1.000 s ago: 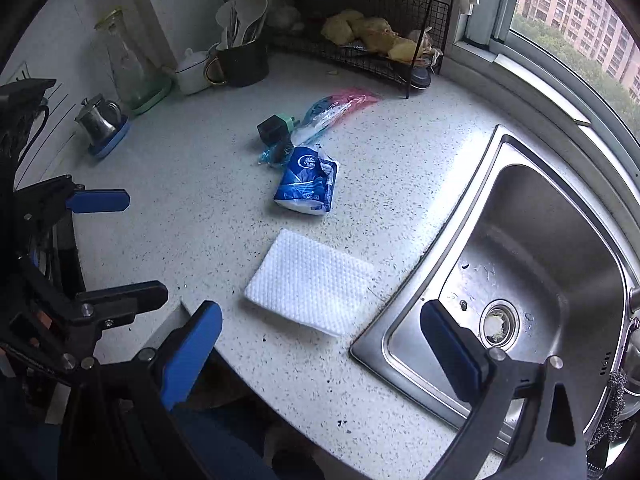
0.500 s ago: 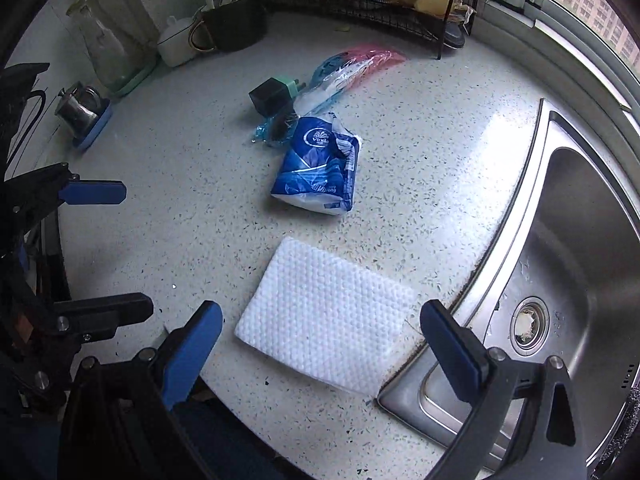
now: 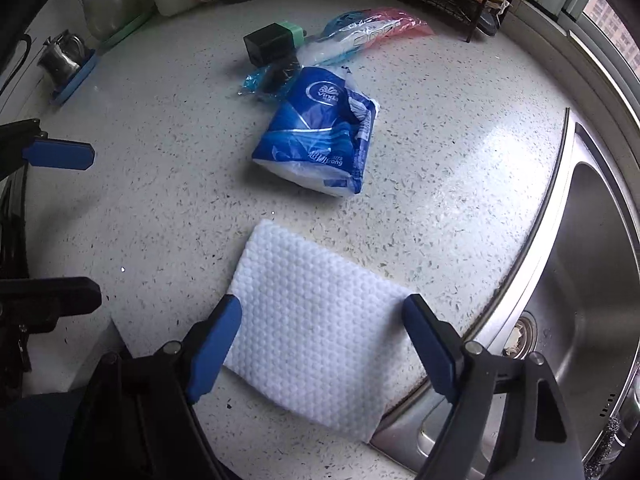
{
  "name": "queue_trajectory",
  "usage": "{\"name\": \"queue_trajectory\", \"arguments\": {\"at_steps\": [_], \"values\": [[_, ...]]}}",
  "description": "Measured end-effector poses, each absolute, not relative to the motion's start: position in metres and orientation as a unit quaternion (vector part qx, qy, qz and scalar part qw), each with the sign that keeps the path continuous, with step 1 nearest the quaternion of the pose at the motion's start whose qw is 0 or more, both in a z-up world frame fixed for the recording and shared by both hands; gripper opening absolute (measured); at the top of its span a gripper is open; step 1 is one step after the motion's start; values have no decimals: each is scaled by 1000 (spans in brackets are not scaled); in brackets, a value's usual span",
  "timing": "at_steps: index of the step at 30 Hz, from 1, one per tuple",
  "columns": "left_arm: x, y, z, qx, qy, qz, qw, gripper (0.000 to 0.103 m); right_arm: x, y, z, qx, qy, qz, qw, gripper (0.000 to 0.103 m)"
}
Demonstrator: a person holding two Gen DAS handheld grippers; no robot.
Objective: Collect trash
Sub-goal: 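Grasp the white cloth wipe with the right gripper and lift it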
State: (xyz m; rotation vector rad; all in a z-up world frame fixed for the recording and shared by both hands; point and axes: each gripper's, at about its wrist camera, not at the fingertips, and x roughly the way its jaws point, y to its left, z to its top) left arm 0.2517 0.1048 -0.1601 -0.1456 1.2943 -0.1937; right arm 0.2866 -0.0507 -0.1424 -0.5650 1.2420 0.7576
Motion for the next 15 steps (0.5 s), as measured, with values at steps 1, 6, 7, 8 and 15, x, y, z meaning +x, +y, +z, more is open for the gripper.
{"name": "queue_trajectory", "arguments": {"at_steps": [1, 6, 7, 8, 15], "values": [[251, 106, -161, -69, 602, -89, 790, 103, 288, -50, -142, -254, 562, 343, 708, 83], [244, 106, -163, -71, 604, -89, 789, 103, 290, -48, -140, -269, 559, 357, 698, 79], [244, 106, -164, -71, 605, -87, 788, 103, 291, -48, -139, -267, 560, 355, 699, 71], [244, 105, -165, -69, 608, -83, 786, 103, 291, -49, -137, -264, 563, 353, 700, 66], [234, 101, -168, -71, 608, -85, 786, 103, 284, -66, -129, -230, 558, 326, 728, 44]]}}
